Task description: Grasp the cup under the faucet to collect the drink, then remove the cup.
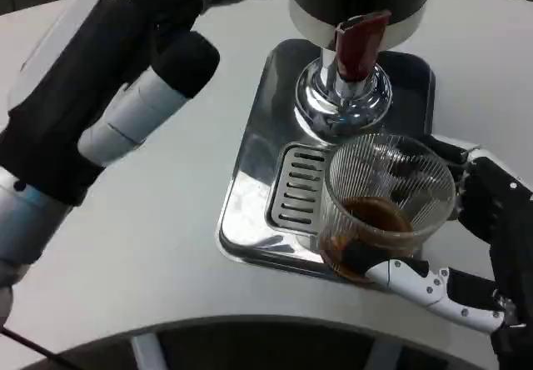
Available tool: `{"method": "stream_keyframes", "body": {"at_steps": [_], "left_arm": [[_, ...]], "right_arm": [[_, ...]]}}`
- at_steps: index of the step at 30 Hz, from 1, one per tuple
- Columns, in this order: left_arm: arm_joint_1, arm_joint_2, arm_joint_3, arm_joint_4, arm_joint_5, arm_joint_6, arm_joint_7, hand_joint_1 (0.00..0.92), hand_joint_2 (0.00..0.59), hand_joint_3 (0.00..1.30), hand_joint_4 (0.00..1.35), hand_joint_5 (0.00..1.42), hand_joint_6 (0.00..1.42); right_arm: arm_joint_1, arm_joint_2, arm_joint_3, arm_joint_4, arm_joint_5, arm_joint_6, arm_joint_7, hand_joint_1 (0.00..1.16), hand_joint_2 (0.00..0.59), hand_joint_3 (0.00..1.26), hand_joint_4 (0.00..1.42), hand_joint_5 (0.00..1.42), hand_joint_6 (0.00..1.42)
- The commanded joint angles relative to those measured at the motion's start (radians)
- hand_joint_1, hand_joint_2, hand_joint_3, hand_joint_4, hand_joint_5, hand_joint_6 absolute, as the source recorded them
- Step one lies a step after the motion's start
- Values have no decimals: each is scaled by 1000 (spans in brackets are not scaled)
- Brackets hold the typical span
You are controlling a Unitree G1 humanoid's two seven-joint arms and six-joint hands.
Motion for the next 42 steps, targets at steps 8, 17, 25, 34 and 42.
{"method": "stream_keyframes", "body": {"at_steps": [8,17,25,34,42], "left_arm": [[185,89,90,-22,-25,-160,-106,0,59,331,153,192,145],[354,125,163,-55,-27,-324,-164,0,58,286,91,135,99],[452,143,203,-87,-28,-411,-184,0,57,250,61,100,67],[514,177,277,-71,-11,-640,-233,0,56,227,18,82,27],[565,229,286,-17,-49,-851,-252,0,60,176,0,53,0]], "right_arm": [[124,-34,-31,-177,93,33,96,964,171,658,764,841,713],[236,-60,-60,-269,182,56,149,963,170,664,772,844,713],[296,-88,-110,-332,237,66,180,959,175,668,774,844,713],[328,-108,-166,-365,286,62,204,956,176,668,774,844,713],[341,-125,-208,-395,336,73,222,955,177,681,774,844,713]]}}
